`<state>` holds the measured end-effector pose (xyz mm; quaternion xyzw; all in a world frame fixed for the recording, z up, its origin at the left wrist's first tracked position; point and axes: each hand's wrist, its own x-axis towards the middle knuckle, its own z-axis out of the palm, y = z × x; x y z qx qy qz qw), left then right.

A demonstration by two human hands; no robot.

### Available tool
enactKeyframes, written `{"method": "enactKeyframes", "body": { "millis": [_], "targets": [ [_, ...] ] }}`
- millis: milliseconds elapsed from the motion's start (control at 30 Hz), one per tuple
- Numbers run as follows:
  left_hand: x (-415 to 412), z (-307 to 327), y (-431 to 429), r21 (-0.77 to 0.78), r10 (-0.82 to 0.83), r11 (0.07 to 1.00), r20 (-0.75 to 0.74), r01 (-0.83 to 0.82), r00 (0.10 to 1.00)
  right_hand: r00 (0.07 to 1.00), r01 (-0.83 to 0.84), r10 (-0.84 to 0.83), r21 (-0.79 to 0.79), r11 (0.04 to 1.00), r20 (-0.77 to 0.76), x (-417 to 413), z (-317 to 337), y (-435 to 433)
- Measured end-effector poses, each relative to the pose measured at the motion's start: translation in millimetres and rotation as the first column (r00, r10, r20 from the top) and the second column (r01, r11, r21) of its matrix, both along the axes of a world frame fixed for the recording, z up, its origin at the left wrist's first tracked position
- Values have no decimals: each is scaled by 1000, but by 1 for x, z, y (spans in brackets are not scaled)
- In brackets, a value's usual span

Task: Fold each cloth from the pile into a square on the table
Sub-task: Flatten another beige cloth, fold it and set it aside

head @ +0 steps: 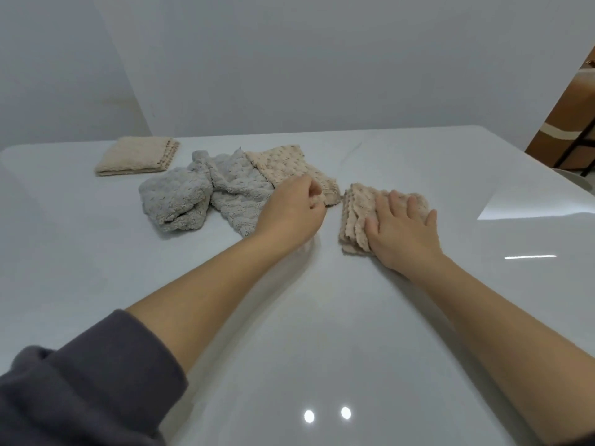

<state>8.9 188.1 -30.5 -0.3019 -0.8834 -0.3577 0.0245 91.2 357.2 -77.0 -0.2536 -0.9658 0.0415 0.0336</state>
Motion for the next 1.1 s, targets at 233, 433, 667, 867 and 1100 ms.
{"method": "enactKeyframes", "body": {
  "millis": [233,433,667,867,1100],
  "targets": [
    [-67,-14,29,-412,-86,910,-93,41,992,992,125,-125,-42,991,-19,-69,7,35],
    [-80,-37,17,-606,-164,793,-114,63,980,964,182,-215,-197,963,-156,-91,20,58],
    [-58,-30,10,-396,-98,915,-44,73,994,848,150,-393,-551,821,-355,-77,36,71],
    [-18,18,-35,-24,-105,994,-11,105,994,729,-389,24,-385,837,-684,-30,77,0],
    [24,77,-118,12,-217,976,95,217,971,586,-786,325,-422,452,-742,31,115,-97]
  ]
}}
